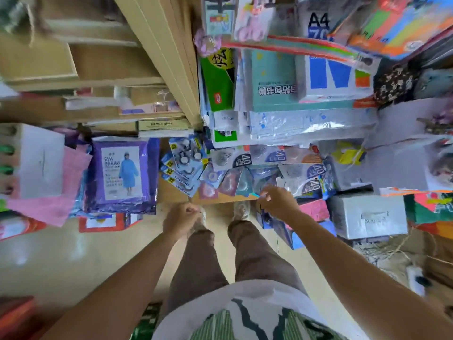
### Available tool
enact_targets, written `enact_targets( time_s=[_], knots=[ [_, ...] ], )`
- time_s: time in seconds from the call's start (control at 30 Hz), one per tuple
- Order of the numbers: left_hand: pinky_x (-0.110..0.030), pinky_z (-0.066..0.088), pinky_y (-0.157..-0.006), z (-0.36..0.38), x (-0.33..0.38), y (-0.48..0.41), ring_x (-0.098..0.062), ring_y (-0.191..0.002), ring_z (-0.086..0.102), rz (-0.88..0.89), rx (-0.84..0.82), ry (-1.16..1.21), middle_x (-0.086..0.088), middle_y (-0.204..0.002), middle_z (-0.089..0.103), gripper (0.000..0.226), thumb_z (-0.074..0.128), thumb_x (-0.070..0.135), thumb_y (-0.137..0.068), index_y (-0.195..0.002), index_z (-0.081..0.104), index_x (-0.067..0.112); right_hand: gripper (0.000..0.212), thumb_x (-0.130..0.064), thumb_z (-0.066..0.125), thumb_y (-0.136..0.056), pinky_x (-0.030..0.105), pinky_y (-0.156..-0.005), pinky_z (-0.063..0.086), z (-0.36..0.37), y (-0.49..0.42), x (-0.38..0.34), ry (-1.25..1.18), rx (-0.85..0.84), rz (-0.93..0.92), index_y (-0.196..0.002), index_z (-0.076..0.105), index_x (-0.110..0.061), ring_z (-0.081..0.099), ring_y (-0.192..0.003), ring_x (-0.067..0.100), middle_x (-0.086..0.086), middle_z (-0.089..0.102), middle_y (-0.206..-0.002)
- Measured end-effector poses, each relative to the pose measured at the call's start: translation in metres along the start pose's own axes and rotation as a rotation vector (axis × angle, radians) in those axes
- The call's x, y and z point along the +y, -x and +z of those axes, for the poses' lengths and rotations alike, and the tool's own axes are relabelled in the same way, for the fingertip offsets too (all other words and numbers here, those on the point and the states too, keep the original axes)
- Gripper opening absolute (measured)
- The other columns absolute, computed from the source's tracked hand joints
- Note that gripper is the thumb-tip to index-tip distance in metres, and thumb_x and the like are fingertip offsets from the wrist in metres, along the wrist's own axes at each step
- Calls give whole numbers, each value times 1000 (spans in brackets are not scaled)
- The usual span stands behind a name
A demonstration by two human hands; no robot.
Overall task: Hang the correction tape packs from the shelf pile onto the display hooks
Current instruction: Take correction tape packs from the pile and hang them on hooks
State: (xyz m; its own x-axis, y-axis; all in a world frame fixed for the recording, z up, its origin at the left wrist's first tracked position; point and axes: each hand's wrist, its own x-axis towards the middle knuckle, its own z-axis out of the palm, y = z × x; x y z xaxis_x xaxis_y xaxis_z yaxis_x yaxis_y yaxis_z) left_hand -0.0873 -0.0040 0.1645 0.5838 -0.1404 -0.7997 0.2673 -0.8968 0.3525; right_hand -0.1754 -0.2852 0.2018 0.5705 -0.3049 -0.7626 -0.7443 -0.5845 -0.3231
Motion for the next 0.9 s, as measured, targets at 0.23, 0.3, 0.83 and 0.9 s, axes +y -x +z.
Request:
enact_targets(
  time_s=[0.23,0.3,0.83,0.9],
  knots=[
    [-36,55,-88,-6,-56,-94,-18,-98,70,21,78,43,6,-96,75,9,70,28,-86,-92,71,22,26,-31,65,-90,28,-80,47,82,-84,-23,-20,-59,68,-110,72,-17,66,-102,28,8,73,-106],
    [-38,55,-89,-6,-71,-124,-21,-101,70,33,119,51,0,-104,76,17,70,26,-87,-101,70,17,25,-28,66,-90,29,-81,46,108,-109,-31,-115,-52,121,-110,72,-14,65,-100,26,8,72,-103],
    [-51,43,-103,0,-19,-260,-37,-139,41,1,382,51,-18,-156,32,109,75,63,-78,-155,22,7,63,-25,74,-81,31,-84,40,203,-182,-16,-472,298,413,-137,45,-15,48,-97,22,8,48,-124],
    [-50,45,-101,1,-16,-269,-40,-136,45,-37,370,103,-20,-155,31,107,80,56,-77,-153,25,5,57,-29,75,-80,32,-79,45,203,-188,-11,-541,312,430,-130,50,-17,58,-95,25,6,59,-118]
  ],
)
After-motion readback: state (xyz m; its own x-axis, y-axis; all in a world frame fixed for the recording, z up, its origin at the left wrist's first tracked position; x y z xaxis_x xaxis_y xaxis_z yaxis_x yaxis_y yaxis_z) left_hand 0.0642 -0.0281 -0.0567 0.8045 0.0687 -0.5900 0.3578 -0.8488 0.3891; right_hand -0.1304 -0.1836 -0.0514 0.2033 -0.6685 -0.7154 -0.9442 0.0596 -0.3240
